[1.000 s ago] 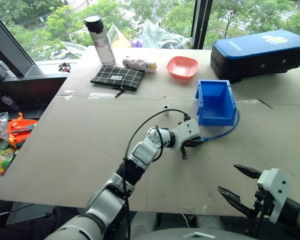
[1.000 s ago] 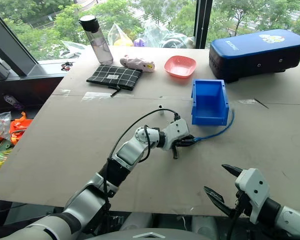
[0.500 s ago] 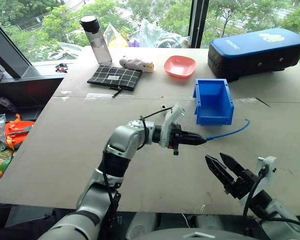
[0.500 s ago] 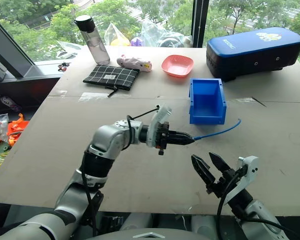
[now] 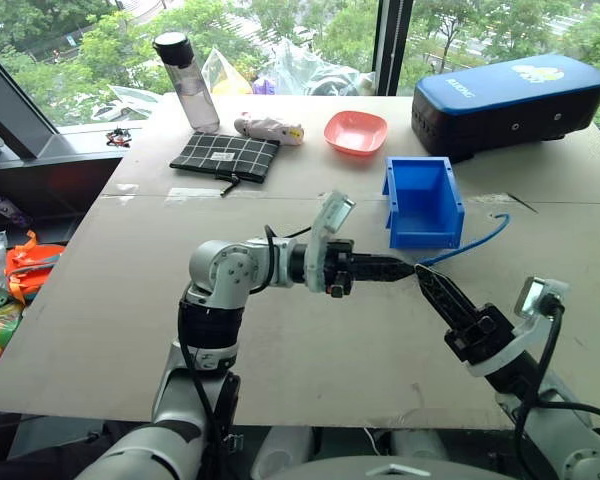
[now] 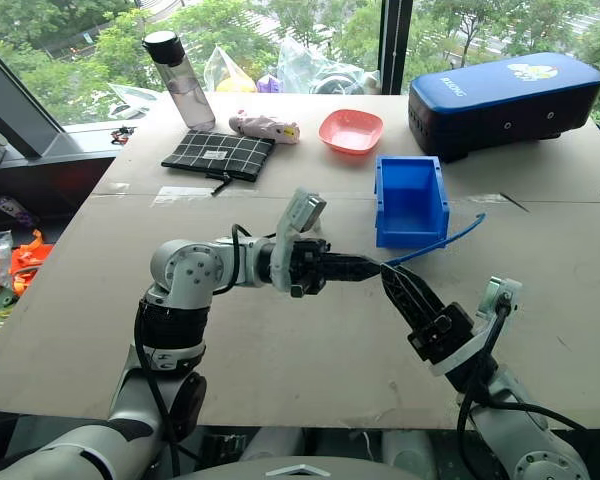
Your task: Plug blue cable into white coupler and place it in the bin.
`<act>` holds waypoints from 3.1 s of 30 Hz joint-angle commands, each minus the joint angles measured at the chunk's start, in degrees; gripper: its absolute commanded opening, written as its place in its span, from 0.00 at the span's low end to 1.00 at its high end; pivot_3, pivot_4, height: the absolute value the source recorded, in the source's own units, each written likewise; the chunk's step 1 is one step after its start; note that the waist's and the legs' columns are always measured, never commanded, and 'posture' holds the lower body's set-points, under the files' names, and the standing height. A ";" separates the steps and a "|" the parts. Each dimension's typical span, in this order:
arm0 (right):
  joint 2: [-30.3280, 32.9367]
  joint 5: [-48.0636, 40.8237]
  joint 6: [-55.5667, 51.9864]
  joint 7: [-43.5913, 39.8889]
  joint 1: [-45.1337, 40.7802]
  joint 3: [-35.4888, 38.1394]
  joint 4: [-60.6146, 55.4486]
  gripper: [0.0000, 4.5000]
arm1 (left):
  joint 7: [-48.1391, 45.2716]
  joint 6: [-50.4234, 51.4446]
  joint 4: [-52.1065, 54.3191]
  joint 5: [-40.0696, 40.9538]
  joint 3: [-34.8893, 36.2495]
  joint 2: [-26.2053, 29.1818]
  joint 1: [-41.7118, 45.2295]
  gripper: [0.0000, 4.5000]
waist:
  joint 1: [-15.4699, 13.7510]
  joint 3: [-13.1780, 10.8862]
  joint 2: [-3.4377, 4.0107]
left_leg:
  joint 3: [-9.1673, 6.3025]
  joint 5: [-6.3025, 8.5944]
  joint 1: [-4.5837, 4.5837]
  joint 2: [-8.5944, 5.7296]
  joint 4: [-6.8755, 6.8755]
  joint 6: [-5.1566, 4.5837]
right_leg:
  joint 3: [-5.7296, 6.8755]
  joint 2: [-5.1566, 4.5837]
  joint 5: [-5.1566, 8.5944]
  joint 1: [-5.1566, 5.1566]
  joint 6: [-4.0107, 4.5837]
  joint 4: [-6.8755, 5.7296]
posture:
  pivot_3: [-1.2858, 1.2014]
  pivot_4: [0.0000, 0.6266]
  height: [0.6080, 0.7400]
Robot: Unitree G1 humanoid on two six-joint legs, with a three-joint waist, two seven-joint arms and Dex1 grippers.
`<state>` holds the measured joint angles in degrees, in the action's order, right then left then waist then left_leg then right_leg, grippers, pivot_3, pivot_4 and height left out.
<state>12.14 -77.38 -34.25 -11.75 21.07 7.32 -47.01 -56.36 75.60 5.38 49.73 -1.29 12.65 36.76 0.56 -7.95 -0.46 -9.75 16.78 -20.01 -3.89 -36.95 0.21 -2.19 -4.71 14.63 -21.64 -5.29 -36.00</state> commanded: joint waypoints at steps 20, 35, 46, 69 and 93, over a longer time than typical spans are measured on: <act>4.35 -4.45 6.87 2.40 -0.75 -4.78 -3.05 0.04 | 4.12 0.89 2.00 8.41 0.78 1.55 0.50 0.00 | 0.09 0.00 0.00 | 0.02 0.00 0.00 0.00 0.01 0.01 | -0.04 0.04 0.00 -0.01 0.00 0.01 | 0.52 0.24 0.97; 6.82 -3.85 9.43 -1.82 -2.77 -1.85 2.01 0.00 | 8.37 -39.38 1.06 -22.59 -1.14 20.89 -12.50 1.00 | -0.13 0.00 0.00 | 0.06 -0.04 0.19 0.04 0.41 0.08 | -0.31 0.09 0.00 -0.07 0.04 0.13 | 0.52 0.24 0.97; 7.48 -0.94 8.01 -3.02 -6.90 -2.40 5.76 0.00 | 8.81 -72.51 -36.13 -40.44 -6.73 12.26 -2.89 1.00 | -1.33 0.02 -0.17 | -0.02 -0.04 0.08 -0.14 0.38 0.06 | -0.15 -0.05 -0.02 -0.09 0.03 0.15 | 0.52 0.24 0.97; 5.52 4.20 11.06 -0.63 1.07 -3.05 -0.68 0.00 | 1.74 -92.69 -77.22 -50.12 -4.63 6.29 20.34 0.09 | 0.04 0.09 -0.32 | -0.21 0.03 0.05 -0.47 0.17 -0.09 | -0.02 -0.05 -0.03 -0.06 -0.06 0.01 | 0.52 0.24 0.97; 20.80 39.32 9.94 -19.18 -19.48 -14.37 16.84 0.00 | -28.29 -92.26 -42.50 -51.81 -20.58 5.52 3.60 0.09 | 0.22 0.11 -0.31 | -0.18 0.04 0.06 -0.45 -0.03 -0.10 | -0.08 0.01 -0.03 0.05 -0.05 -0.05 | 0.52 0.24 0.97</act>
<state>32.58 -41.06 -25.84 -28.46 3.18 -5.68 -31.24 -84.14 -17.03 -37.71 -0.61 -20.30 17.71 40.58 0.78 -7.84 -0.77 -9.93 16.82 -19.95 -4.34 -36.98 0.11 -2.27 -4.70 14.60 -21.59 -5.35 -36.04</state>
